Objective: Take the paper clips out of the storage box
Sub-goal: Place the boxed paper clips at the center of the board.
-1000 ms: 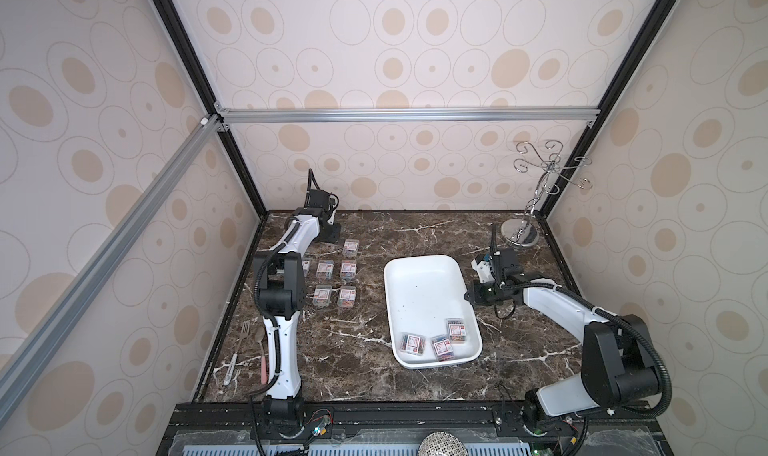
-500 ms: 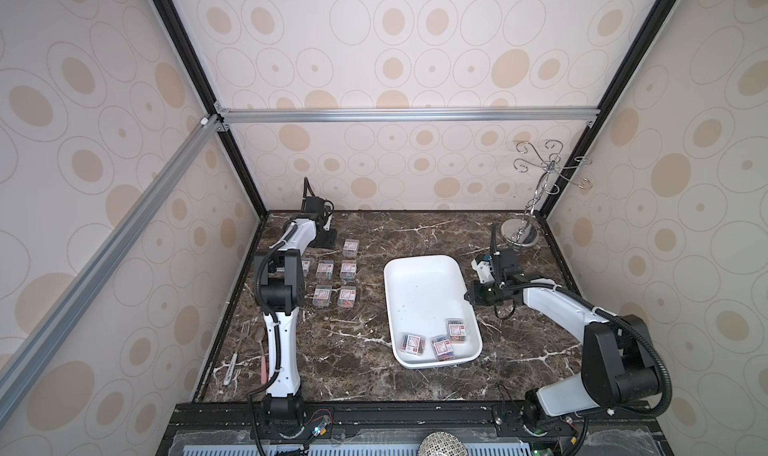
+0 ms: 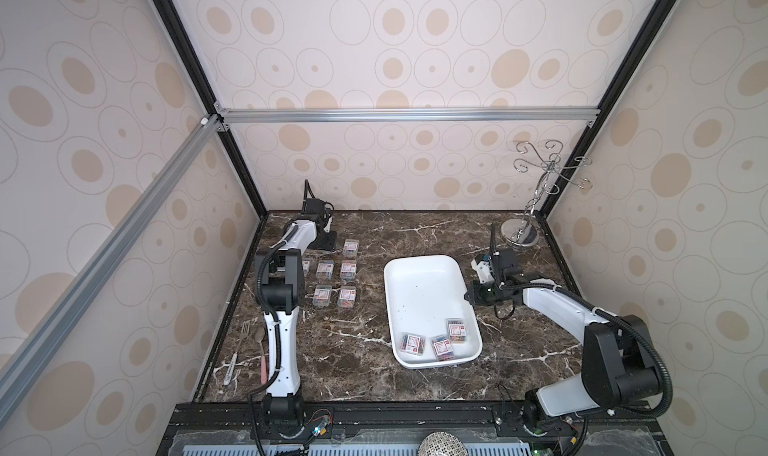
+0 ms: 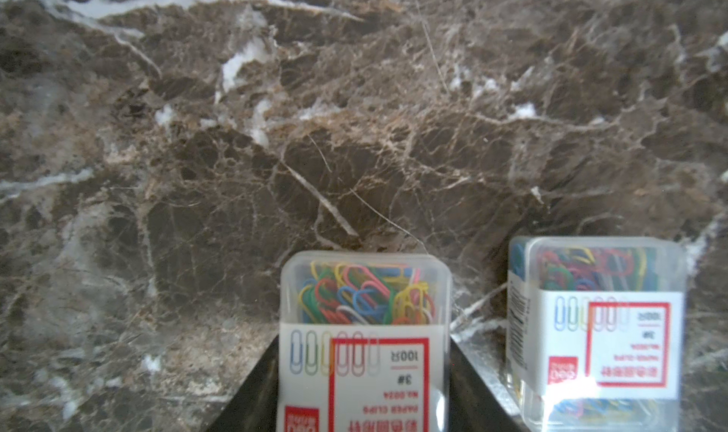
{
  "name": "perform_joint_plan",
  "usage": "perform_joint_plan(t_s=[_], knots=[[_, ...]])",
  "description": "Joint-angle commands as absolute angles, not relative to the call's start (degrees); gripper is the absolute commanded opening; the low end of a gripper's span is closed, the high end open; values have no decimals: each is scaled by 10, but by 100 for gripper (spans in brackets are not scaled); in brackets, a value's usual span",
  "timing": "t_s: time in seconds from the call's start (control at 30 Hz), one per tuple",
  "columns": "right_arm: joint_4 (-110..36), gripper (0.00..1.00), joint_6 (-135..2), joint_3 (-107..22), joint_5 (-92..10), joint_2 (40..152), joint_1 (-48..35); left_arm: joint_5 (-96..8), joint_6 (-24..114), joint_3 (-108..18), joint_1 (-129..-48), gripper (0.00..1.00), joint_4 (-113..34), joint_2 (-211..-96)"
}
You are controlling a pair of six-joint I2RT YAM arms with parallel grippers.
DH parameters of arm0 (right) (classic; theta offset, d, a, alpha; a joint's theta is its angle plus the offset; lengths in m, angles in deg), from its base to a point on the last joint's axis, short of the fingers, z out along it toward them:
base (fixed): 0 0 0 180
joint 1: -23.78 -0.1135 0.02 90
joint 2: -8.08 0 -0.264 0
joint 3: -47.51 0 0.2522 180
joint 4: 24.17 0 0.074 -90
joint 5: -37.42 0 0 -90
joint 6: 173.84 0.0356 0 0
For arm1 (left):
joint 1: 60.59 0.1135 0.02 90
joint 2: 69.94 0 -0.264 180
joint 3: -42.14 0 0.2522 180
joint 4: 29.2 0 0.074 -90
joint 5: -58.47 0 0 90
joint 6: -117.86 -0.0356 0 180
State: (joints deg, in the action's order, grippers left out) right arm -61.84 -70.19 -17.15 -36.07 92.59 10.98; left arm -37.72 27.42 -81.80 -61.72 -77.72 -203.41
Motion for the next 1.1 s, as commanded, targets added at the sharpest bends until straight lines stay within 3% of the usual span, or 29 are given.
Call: perform_joint_plan(t_s=[0.0,0.73,1.07], knots=[[-663,7,-718,-161,-389,921,109,-383,271,-825,-615,50,-775,-2045],[-662,8,-720,-163,-384,921,109,-407,280,-841,-615,50,-781,-2060],[-666,7,-721,-158,-380,905,109,-400,285,-843,-615,60,-783,-2065]])
